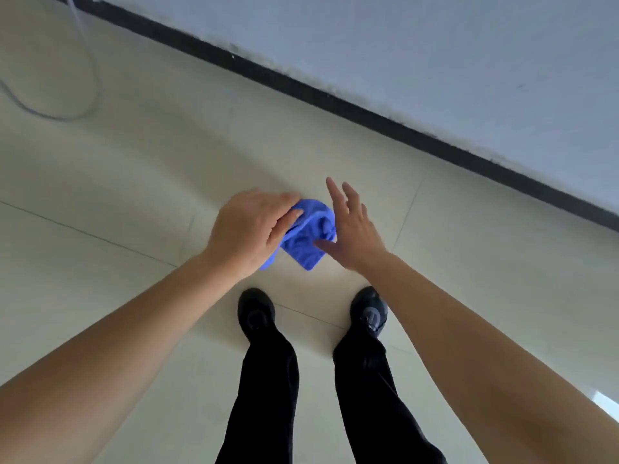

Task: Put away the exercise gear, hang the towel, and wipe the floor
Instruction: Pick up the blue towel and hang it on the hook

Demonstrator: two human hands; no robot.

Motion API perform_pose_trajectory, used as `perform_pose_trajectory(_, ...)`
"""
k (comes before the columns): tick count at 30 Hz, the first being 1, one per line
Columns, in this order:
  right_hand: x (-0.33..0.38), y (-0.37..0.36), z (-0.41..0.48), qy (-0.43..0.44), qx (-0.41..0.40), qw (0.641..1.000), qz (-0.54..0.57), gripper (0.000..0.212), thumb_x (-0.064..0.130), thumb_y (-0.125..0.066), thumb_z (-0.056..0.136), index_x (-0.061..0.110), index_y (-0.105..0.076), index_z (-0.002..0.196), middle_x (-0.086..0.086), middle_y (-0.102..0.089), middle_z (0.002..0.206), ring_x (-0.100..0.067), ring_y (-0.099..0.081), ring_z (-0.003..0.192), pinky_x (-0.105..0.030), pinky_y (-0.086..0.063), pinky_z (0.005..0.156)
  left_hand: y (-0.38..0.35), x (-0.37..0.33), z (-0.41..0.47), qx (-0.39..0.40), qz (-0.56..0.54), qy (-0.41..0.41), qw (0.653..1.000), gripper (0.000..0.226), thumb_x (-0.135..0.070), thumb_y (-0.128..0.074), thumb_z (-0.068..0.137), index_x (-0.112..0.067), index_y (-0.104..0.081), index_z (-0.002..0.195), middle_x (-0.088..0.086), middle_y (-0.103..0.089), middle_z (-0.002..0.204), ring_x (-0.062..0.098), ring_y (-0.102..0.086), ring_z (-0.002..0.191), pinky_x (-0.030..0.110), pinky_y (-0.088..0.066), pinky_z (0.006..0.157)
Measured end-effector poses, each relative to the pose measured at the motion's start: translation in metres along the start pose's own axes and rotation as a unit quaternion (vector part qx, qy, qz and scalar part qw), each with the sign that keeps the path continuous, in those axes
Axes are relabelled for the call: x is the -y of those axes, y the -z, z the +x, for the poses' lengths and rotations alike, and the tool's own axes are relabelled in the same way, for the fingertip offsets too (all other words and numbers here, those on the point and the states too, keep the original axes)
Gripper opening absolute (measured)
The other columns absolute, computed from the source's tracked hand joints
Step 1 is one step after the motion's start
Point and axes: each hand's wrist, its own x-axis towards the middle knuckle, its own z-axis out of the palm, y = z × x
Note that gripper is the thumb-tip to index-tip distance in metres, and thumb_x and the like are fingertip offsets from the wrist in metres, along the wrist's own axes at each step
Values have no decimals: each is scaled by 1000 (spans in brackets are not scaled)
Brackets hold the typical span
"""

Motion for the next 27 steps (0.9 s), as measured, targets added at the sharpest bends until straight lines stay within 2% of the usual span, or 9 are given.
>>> perform_pose_trajectory(2,27,30,-11,27,-15,999,-11,49,33,-64,96,23,-49,141,-5,-44,148,-32,-39,135,-40,-44,94,49,-26,8,-39,-7,-39,998,36,-32,-37,102,-12,-67,106,3,-66,76,21,-48,73,30,-34,70)
perform_pose_trajectory(4,50,61,-32,21,-32,999,13,24,37,-52,101,14,-59,108,-5,-60,114,-31,-49,117,-35,-39,79,99,-46,13,-77,-5,-21,997,26,-26,-43,100,-14,-65,107,4,-64,75,18,-43,73,29,-32,71)
perform_pose_trajectory(9,99,165,-125,-47,-82,979,180,21,34,-38,106,16,-48,107,0,-58,86,-32,-56,82,-34,-36,62,220,-96,12,-134,-76,195,969,31,-30,-43,100,-9,-65,104,2,-61,71,23,-54,68,29,-35,62)
perform_pose_trajectory(12,128,226,-192,16,-122,974,192,11,27,-34,106,19,-41,104,-3,-59,82,-33,-54,71,-38,-40,58,282,-141,7,-177,-122,232,949,26,-29,-47,101,-11,-63,91,-6,-53,61,12,-47,59,22,-32,55)
perform_pose_trajectory(15,143,271,-249,47,-159,968,187,14,31,-41,105,18,-45,102,4,-58,83,-19,-54,67,-38,-43,62,335,-191,13,-205,-159,227,939,26,-22,-51,102,-21,-52,76,-5,-50,60,6,-48,58,14,-34,53)
perform_pose_trajectory(19,155,329,-309,31,-162,983,83,70,70,-71,72,30,-43,122,14,-53,106,-11,-56,83,-33,-49,73,401,-253,40,-205,-215,200,934,26,-26,-52,101,-26,-55,75,-8,-55,65,3,-51,61,12,-38,56)
perform_pose_trajectory(21,160,358,-335,44,-169,984,-27,84,64,-73,69,38,-33,138,10,-45,118,-19,-60,84,-37,-52,76,439,-277,53,-210,-215,164,939,23,-30,-50,101,-21,-58,81,-8,-59,70,5,-53,64,14,-39,57)
perform_pose_trajectory(24,161,393,-371,25,-231,971,-57,52,38,-62,86,33,-43,133,2,-55,117,-30,-64,88,-39,-51,76,490,-306,67,-219,-189,92,953,27,-34,-50,101,-15,-59,83,-2,-61,73,12,-54,69,24,-41,59)
perform_pose_trajectory(27,158,417,-417,-31,-306,951,42,20,42,-64,88,26,-58,100,5,-63,94,-23,-62,86,-35,-47,72,528,-330,73,-219,-198,31,955,28,-33,-49,102,-21,-54,76,-5,-56,68,11,-50,63,25,-39,57)
